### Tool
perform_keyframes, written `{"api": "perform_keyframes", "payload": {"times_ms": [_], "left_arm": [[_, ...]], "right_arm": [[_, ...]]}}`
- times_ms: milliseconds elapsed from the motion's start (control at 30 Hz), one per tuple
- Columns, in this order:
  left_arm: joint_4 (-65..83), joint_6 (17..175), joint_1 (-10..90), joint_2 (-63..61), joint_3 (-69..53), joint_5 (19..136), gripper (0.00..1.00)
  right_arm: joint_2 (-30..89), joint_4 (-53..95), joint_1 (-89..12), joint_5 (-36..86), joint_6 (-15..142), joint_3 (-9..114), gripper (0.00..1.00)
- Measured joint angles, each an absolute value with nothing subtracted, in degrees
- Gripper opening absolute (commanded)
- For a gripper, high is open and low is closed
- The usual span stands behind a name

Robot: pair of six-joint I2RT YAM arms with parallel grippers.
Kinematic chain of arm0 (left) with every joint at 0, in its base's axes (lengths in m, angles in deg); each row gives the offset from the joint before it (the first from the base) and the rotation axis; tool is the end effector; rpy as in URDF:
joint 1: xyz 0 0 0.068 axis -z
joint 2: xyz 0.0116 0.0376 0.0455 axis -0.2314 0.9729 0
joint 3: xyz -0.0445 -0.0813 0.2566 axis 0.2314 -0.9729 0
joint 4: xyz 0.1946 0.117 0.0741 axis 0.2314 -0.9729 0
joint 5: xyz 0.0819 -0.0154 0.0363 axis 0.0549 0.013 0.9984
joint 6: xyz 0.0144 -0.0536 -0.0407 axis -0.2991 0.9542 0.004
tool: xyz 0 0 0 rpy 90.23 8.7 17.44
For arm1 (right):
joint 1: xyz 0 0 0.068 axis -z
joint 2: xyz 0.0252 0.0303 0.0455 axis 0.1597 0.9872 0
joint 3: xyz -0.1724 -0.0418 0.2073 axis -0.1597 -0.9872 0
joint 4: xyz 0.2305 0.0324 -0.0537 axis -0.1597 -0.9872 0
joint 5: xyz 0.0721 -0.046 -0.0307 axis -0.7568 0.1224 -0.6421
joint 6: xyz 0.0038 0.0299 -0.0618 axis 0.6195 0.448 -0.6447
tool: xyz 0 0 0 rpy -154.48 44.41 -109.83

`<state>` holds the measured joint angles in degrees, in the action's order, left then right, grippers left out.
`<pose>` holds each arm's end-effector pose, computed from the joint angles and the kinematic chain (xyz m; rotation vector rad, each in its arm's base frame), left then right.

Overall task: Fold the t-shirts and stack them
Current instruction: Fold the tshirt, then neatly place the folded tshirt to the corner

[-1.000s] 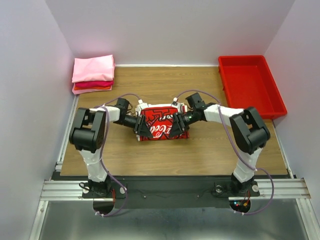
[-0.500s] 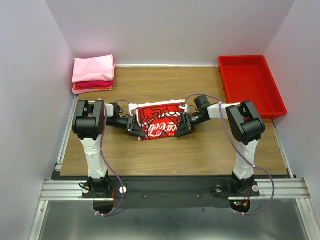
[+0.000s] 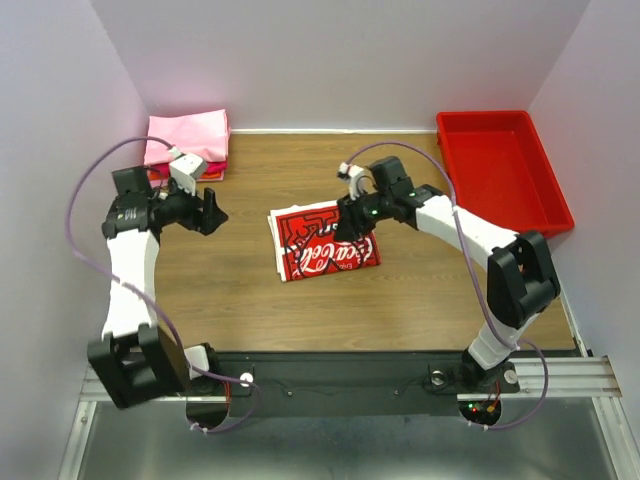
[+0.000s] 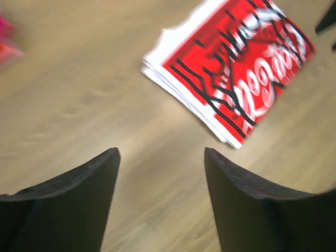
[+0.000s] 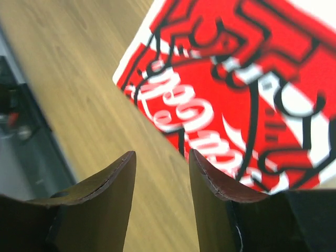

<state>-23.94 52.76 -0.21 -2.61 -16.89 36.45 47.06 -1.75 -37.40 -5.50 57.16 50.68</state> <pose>0.2595 0.0192 0.3126 0.7301 1.9181 -0.5057 0.3046 0.2025 0.2473 -0.8832 2.2566 1.0351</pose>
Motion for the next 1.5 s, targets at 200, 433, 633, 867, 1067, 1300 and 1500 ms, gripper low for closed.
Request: {"api": "perform_keyframes", "payload": {"times_ms": [200, 433, 633, 867, 1067, 1300, 1500], "left_arm": [[-19.17, 64.3, -2.5, -13.76, -13.79, 44.98, 0.99], [-18.76, 76.45, -2.81, -9.36, -13.28, 45.63, 0.99], [-17.23, 83.01, -2.94, -9.04, -17.65, 45.37, 0.99], [-15.89, 84.56, -2.94, -8.62, -19.49, 45.09, 0.99], [-15.17, 84.65, -2.94, -8.62, -20.63, 45.07, 0.99], [-15.06, 84.73, -2.94, -8.62, -22.49, 45.09, 0.99], [-14.63, 85.48, -2.94, -8.62, -25.22, 44.37, 0.96]], "right_arm": [[48.85, -1.49, -51.52, 11.48, 51.39, 55.64, 0.5], [59.39, -1.54, -65.88, 28.51, 47.13, 60.82, 0.49], [64.9, -2.3, -72.02, 36.2, 45.57, 62.75, 0.49], [67.85, -2.35, -72.21, 38.7, 45.4, 65.7, 0.49], [70.05, -2.28, -71.86, 39.88, 44.83, 68.06, 0.49], [71.67, -1.75, -71.95, 41.65, 43.91, 68.93, 0.24], [71.72, -1.21, -71.8, 43.35, 43.43, 69.22, 0.0]]}}
